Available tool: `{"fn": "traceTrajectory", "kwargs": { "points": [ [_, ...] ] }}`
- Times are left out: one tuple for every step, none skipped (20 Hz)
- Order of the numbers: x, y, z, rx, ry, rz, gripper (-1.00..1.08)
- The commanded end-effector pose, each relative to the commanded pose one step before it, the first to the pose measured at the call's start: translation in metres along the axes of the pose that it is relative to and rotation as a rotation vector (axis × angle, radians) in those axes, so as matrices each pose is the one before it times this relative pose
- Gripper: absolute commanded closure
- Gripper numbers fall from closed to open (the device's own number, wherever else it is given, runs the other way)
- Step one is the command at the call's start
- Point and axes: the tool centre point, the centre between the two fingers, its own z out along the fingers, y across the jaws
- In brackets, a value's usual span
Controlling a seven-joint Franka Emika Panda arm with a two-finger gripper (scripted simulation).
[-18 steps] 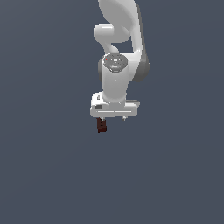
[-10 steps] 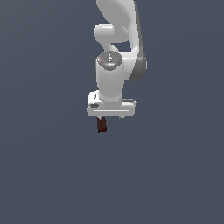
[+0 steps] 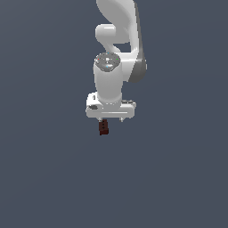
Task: Pick up the object and move it to a goal position.
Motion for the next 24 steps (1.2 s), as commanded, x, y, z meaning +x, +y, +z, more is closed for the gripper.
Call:
{"fn": "traceTrajectory", "kwargs": {
  "points": [
    [-0.00234, 0.0039, 0.00673, -0.00072, 0.00117, -0.01, -0.92],
    [-0.00126, 0.00189, 0.00352, -0.00043, 0.00108, -0.00599, -0.92],
    [-0.00147, 0.0021, 0.00391, -0.00046, 0.00121, -0.00668, -0.92],
    [-0.00171, 0.00235, 0.00431, -0.00049, 0.00133, -0.00737, -0.92],
    [-0.00197, 0.00253, 0.00469, -0.00054, 0.00146, -0.00811, -0.92],
    [-0.00226, 0.00269, 0.00508, -0.0006, 0.00158, -0.0089, -0.92],
    [-0.00257, 0.00285, 0.00546, -0.00065, 0.0017, -0.00967, -0.92],
    [-0.00291, 0.00299, 0.00582, -0.0007, 0.00183, -0.01045, -0.92],
    [-0.00328, 0.00312, 0.00616, -0.00075, 0.00195, -0.01122, -0.92],
    [-0.0034, 0.00297, 0.00601, -0.00074, 0.00192, -0.01114, -0.92],
    [-0.00331, 0.00268, 0.00553, -0.00069, 0.00177, -0.01037, -0.92],
    [-0.00318, 0.00237, 0.00505, -0.00063, 0.00164, -0.00966, -0.92],
    [-0.00302, 0.00211, 0.00459, -0.00058, 0.0015, -0.00889, -0.92],
    [-0.00284, 0.00186, 0.00414, -0.00053, 0.00137, -0.00813, -0.92],
    [-0.00263, 0.00164, 0.00371, -0.00047, 0.00123, -0.00734, -0.92],
    [-0.0024, 0.0014, 0.00328, -0.00042, 0.00111, -0.00661, -0.92],
    [-0.00216, 0.00121, 0.00287, -0.00037, 0.00097, -0.00581, -0.92],
    [-0.0019, 0.00102, 0.00247, -0.00032, 0.00084, -0.00504, -0.92],
    [-0.00162, 0.00083, 0.00207, -0.00027, 0.00072, -0.0043, -0.92],
    [-0.00134, 0.00067, 0.00169, -0.00022, 0.00058, -0.0035, -0.92],
    [-0.00105, 0.00052, 0.00131, -0.00017, 0.00045, -0.00272, -0.92],
    [-0.00076, 0.00037, 0.00093, -0.00012, 0.00032, -0.00192, -0.92],
    [-0.00046, 0.00021, 0.00055, -0.00007, 0.0002, -0.00118, -0.92],
    [-0.00014, 0.00002, 0.00018, -0.00003, 0.00008, -0.00048, -0.92]
  ]
}}
